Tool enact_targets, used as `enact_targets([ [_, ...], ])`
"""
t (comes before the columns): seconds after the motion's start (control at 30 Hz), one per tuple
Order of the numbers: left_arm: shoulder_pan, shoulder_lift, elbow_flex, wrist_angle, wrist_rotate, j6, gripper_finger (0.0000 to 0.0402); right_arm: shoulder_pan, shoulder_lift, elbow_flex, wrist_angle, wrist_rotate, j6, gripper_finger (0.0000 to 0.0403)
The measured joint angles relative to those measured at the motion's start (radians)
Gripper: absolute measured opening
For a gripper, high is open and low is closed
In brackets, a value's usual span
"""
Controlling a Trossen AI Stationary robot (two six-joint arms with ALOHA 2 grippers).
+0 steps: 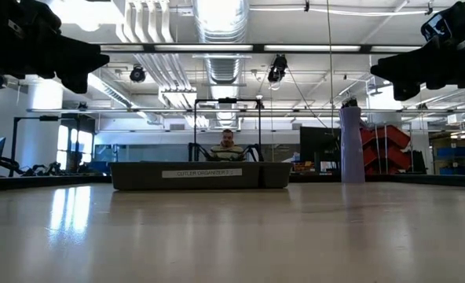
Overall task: Sort silverware
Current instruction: Return to Home Position
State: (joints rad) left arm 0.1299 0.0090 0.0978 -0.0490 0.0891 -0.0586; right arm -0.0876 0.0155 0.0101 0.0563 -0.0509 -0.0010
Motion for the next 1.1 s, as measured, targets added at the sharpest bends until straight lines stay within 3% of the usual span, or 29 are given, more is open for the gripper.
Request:
enact_targets([
  [0.57,0.0,0.0,0.0,0.0,0.0,0.0,0.0121,0.0,0.0,0.0,0.0,0.0,0.0,0.0039],
  [1.1,0.001,0.0,0.0,0.0,0.0,0.0,0.0123,0.0,0.0,0.0,0.0,0.0,0.0,0.0067],
])
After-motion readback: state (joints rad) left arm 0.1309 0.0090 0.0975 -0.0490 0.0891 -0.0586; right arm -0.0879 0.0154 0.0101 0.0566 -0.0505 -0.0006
